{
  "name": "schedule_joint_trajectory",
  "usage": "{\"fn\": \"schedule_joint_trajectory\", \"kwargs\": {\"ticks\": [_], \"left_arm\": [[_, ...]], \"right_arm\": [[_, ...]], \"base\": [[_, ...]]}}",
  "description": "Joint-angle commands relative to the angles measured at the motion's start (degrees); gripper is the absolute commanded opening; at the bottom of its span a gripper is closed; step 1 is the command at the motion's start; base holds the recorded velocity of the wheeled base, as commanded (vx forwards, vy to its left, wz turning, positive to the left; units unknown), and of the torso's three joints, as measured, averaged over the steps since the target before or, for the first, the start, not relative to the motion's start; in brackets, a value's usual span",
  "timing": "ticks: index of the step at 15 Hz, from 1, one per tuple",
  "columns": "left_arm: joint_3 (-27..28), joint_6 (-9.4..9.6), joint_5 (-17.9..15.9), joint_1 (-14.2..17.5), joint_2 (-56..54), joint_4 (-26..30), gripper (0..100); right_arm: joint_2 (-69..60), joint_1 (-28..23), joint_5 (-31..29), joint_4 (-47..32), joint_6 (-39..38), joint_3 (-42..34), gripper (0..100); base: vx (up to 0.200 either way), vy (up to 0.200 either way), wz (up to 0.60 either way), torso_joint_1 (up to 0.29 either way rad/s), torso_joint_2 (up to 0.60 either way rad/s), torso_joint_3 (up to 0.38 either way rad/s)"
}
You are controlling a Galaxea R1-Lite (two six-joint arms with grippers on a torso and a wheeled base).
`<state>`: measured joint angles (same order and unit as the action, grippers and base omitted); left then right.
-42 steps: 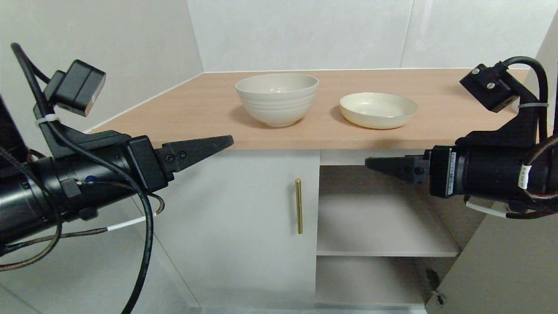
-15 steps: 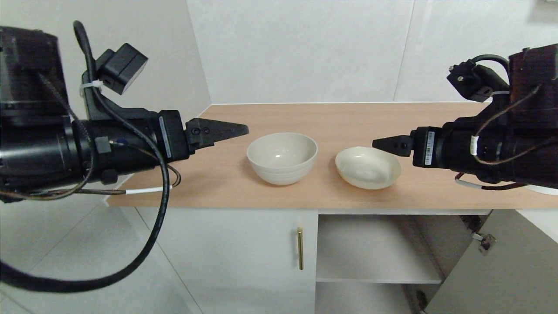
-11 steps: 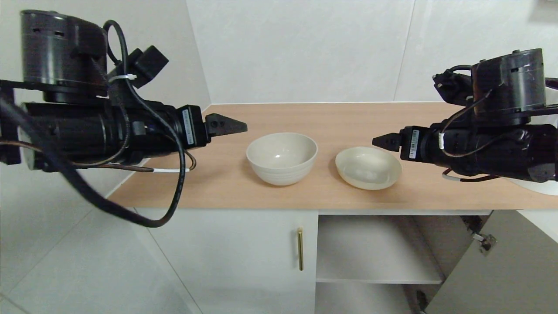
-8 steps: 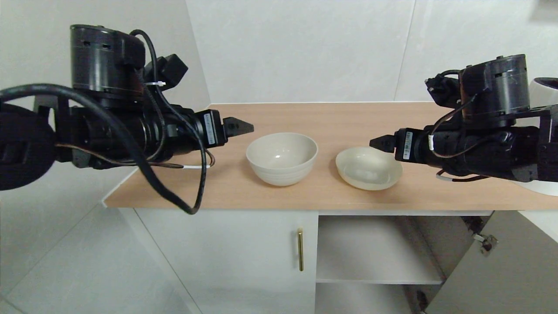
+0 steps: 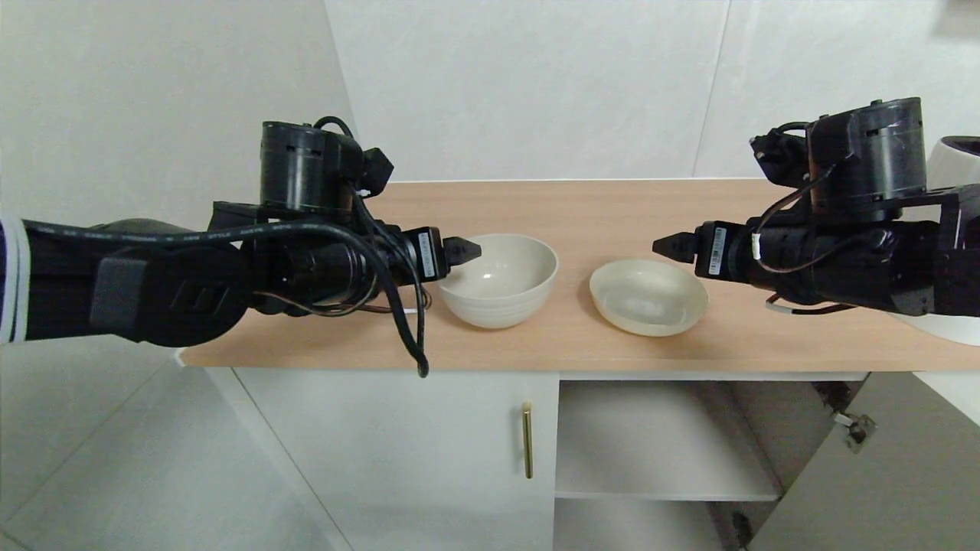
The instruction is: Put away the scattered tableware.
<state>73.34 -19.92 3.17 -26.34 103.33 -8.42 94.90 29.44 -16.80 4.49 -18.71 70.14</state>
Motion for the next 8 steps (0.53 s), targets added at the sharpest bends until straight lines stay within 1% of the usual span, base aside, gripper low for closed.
{"fn": "schedule_joint_trajectory", "kwargs": {"ticks": [1, 4, 5, 8], "left_arm": [[0.14, -0.03, -0.01, -0.02, 1.44, -0.01, 100], [0.05, -0.12, 0.08, -0.02, 1.61, -0.01, 100], [0.05, -0.03, 0.08, -0.02, 1.7, 0.07, 0], [-0.04, -0.12, -0.09, -0.11, 2.14, 0.07, 0]], "right_arm": [[-0.07, 0.0, -0.08, 0.0, -0.01, -0.1, 100], [-0.25, 0.0, -0.08, 0.0, -0.01, -0.1, 100], [-0.33, 0.0, -0.08, 0.0, -0.01, -0.18, 100], [-0.33, 0.0, -0.08, 0.0, 0.08, -0.18, 100]], "base": [[0.0, 0.0, 0.0, 0.0, 0.0, 0.0], [0.0, 0.0, 0.0, 0.0, 0.0, 0.0], [0.0, 0.0, 0.0, 0.0, 0.0, 0.0], [0.0, 0.0, 0.0, 0.0, 0.0, 0.0]]}}
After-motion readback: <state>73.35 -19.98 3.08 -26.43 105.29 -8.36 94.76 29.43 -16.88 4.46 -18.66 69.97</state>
